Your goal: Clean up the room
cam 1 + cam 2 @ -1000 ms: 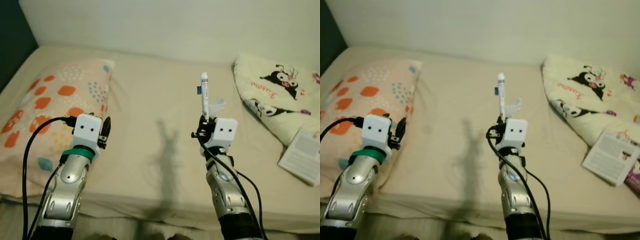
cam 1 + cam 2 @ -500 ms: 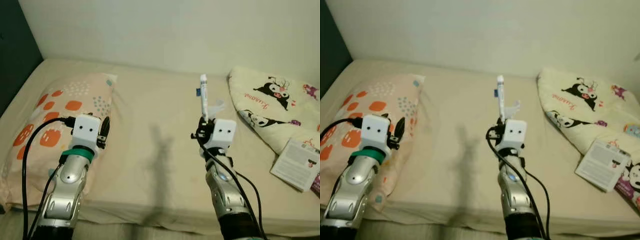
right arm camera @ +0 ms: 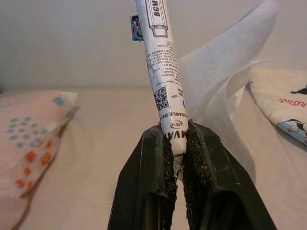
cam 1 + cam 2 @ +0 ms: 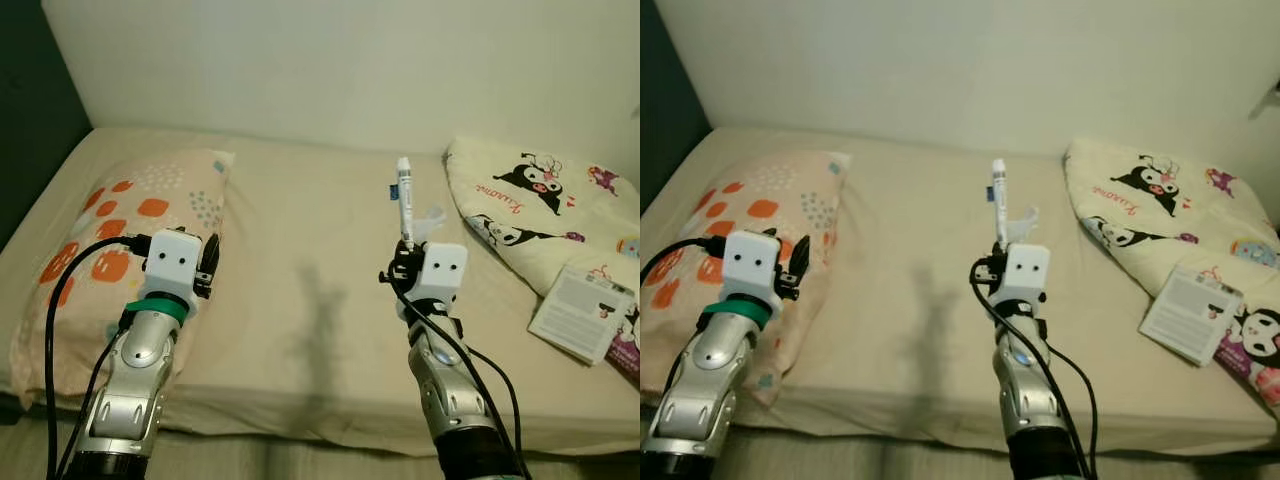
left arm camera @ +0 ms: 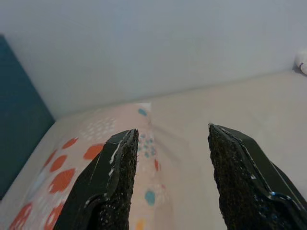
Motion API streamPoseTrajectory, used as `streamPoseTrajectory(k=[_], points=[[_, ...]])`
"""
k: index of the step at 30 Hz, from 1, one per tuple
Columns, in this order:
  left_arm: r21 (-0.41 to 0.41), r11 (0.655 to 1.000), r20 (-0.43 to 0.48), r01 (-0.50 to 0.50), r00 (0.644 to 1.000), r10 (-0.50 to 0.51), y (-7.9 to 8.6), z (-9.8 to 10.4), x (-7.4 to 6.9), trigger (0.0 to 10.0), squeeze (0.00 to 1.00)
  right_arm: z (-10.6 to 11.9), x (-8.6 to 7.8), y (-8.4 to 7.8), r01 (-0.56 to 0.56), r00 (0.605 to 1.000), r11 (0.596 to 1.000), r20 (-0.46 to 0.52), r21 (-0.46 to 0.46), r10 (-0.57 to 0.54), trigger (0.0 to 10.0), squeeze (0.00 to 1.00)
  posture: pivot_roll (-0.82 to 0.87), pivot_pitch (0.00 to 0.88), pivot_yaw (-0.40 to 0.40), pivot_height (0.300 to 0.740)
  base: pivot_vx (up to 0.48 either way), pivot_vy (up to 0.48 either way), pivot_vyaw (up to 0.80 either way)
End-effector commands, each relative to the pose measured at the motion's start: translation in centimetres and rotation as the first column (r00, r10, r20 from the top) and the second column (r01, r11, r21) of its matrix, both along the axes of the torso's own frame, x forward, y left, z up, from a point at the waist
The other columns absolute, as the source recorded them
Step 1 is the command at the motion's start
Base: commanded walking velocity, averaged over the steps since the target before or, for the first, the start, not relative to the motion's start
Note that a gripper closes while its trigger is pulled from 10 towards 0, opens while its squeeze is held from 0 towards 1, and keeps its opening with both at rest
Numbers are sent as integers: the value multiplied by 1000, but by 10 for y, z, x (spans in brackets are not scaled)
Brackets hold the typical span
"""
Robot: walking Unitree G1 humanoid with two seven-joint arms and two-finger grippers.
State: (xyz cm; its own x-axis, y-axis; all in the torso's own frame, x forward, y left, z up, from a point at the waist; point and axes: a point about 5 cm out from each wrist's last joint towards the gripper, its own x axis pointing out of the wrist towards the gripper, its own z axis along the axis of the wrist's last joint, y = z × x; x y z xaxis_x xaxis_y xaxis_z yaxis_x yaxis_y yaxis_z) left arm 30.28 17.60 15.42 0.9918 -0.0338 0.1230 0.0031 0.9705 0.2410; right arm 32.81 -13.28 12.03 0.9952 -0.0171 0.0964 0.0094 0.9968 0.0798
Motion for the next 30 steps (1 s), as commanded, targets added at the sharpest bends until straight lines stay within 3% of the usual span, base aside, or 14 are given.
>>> streamPoseTrajectory(k=[1, 20, 25, 30], points=[[-9, 1000, -21, -7, 1000, 7, 1, -7, -1, 10000, 0, -8, -3, -1, 4, 1000, 1000, -23, 0, -4, 10000, 0, 128, 0, -25, 740, -480, 0, 0], [-6, 1000, -12, -10, 1000, 10, 2, -6, 1, 10000, 0, -9, -1, -2, -2, 1000, 1000, -31, -10, 2, 10000, 0, 128, 0, -29, 740, -465, 0, 0], [-15, 1000, -18, -14, 1000, 14, 2, -6, 2, 10000, 0, -8, -1, 0, -8, 1000, 1000, -20, 17, 9, 10000, 0, 128, 0, -29, 740, 0, 0, 0], [6, 1000, -45, -7, 999, 7, -1, -10, 3, 10000, 0, -13, -2, 3, -44, 998, 998, -51, -34, 42, 10000, 0, 125, 0, -26, 740, 0, 0, 0]])
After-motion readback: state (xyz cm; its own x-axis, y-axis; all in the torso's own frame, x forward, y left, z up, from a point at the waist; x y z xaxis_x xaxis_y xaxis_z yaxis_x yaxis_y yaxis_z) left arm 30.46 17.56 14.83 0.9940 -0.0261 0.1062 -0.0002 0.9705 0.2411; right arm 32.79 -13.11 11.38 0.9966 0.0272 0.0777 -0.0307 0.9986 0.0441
